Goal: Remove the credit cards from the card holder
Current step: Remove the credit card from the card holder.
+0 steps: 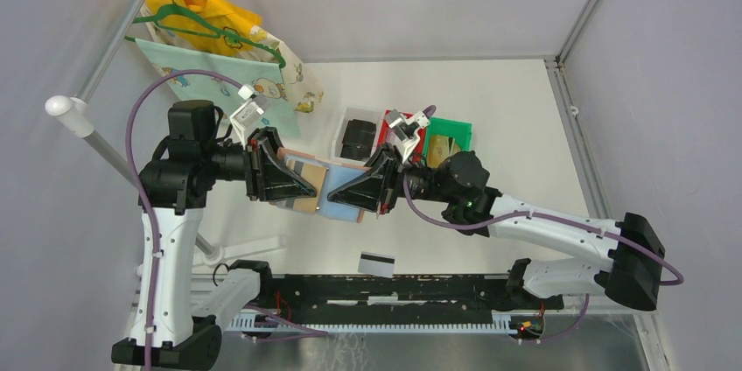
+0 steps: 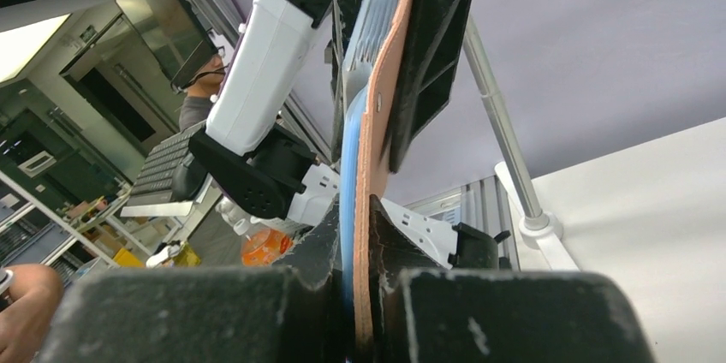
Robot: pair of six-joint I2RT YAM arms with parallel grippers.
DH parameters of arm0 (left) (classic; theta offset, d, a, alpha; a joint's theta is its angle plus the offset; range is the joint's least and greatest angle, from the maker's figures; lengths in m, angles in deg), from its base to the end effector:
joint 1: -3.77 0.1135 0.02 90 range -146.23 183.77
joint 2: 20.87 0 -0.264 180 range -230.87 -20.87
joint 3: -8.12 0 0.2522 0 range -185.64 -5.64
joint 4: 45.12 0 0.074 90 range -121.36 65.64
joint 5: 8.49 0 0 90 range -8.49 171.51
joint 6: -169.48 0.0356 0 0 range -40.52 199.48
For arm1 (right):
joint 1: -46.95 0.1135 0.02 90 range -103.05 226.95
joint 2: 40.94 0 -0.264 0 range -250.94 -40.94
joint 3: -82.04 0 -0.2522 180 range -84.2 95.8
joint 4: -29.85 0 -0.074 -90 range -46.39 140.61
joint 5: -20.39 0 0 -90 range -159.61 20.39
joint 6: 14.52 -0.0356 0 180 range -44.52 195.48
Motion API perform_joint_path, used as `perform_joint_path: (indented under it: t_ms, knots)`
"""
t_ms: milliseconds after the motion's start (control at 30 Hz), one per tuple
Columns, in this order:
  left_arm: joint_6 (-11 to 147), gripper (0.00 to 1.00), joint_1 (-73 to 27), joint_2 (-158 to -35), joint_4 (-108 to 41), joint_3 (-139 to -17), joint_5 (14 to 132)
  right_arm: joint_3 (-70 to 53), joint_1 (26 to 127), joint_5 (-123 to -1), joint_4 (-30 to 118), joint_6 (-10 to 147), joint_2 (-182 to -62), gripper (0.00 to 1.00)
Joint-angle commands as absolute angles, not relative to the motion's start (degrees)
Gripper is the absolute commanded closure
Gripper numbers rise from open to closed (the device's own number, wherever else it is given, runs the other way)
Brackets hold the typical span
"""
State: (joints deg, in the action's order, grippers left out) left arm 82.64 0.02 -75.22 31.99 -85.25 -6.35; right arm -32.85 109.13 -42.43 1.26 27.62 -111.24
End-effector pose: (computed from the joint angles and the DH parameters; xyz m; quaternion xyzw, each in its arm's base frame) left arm 0.1188 -0.0434 0.4403 0.3421 0.6281 -0.6254 0.3120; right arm 0.1159 0.2545 0.3812 -0.2614 0.5050 0.7396 0.3600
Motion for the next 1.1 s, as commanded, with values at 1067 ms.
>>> perform_joint_path:
  t_ms: [1067]
  knots:
    - [100.61,0.48,0.50,-73.82,46.96,-91.21,7.37,-37.01,104.61,-47.65,-0.92,23.57,-109.94,1.00]
